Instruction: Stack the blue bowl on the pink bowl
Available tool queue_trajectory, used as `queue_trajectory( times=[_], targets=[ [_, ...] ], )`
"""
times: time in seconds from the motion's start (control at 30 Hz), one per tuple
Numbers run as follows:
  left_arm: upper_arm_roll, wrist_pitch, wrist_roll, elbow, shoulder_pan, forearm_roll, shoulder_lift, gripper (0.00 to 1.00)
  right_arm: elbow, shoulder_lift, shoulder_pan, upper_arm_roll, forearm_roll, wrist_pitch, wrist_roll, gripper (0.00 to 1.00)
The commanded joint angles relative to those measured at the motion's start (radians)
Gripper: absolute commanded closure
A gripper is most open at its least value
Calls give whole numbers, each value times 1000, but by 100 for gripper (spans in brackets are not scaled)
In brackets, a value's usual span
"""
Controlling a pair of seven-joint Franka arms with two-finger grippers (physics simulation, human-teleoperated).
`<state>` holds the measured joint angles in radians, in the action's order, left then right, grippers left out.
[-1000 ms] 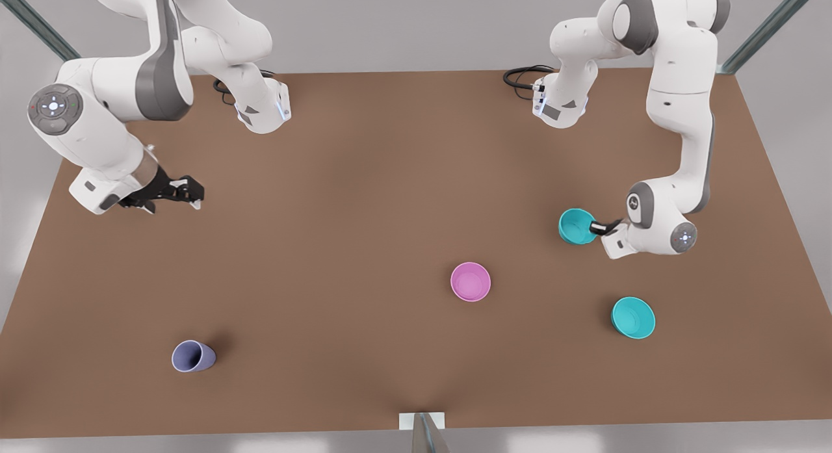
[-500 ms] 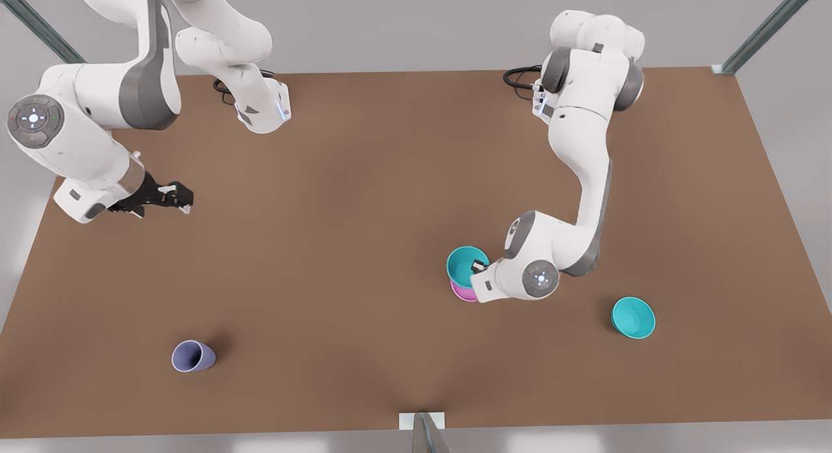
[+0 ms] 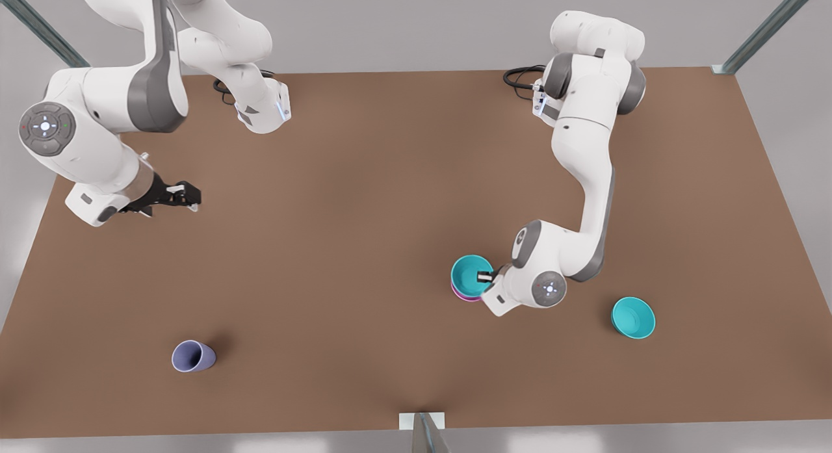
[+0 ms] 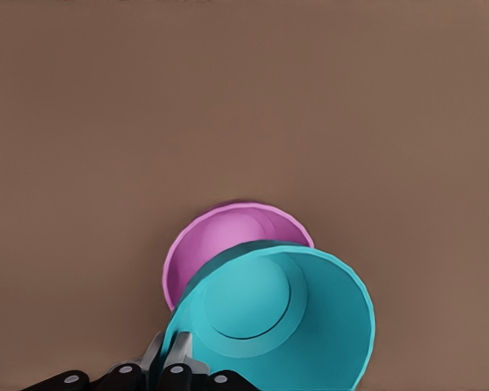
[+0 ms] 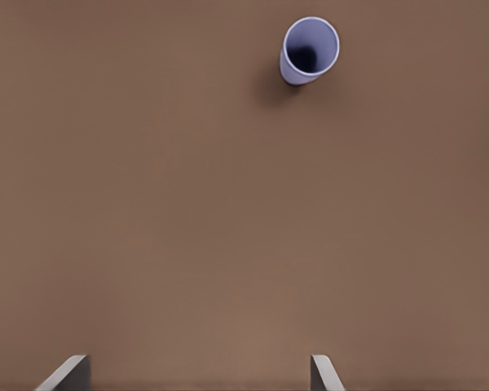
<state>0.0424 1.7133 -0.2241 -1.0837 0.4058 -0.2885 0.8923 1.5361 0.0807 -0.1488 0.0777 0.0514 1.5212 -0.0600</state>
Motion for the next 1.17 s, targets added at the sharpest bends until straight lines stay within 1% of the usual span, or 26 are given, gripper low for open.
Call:
queue_trajectory(
  times=[0.0, 0.1, 0.5, 0.53, 0.57, 0.67, 0.7, 0.77, 0.8, 0.83, 0.9, 0.93, 1.0, 1.13],
  targets=[
    [-1, 28, -213, 1, -2, -8, 4, 79, -1, -1, -5, 1, -1, -6, -11, 0],
    [-15, 23, -216, -15, -1, -8, 10, 79, -1, -1, -5, 1, -2, -6, -11, 0],
    [-15, 23, -215, -16, -12, -1, 16, 79, -1, 1, -5, 1, -2, -6, -11, 0],
    [-15, 23, -213, -16, -12, -1, 17, 68, -1, 1, -5, 1, -2, -6, -11, 0],
    [-15, 23, -212, -24, -12, -1, 19, 1, -1, 1, -5, 1, -2, -6, -11, 0],
    [-15, 22, -212, -47, -19, 2, 16, 0, -1, 1, -5, 1, -2, -6, -11, 0],
    [-12, -90, -170, -39, -45, 5, 4, 0, -1, 1, -5, 1, -2, -6, -11, 0],
    [-6, -326, -130, -30, -70, 190, -151, 0, -1, 1, -5, 1, -2, -6, -11, 0],
    [-4, -420, -46, -27, -76, 273, -233, 0, -1, 1, -5, 1, -2, -6, -11, 0],
    [-4, -462, 20, -27, -76, 315, -295, 0, -1, 1, -5, 1, -2, -6, -11, 0],
    [-4, -474, 198, -24, -88, 354, -397, 0, -1, 1, -5, 1, -2, -6, -11, 0],
    [-9, -475, 200, -4, -87, 355, -447, 0, -1, 1, -5, 1, -2, -6, -11, 0],
    [-7, -439, 200, -131, -81, 362, -631, 0, -1, 1, -5, 1, -2, -6, -11, 0],
    [-1, -475, 198, -128, -82, 367, -650, 0, -1, 1, -5, 1, -2, -6, -11, 0]
  ],
)
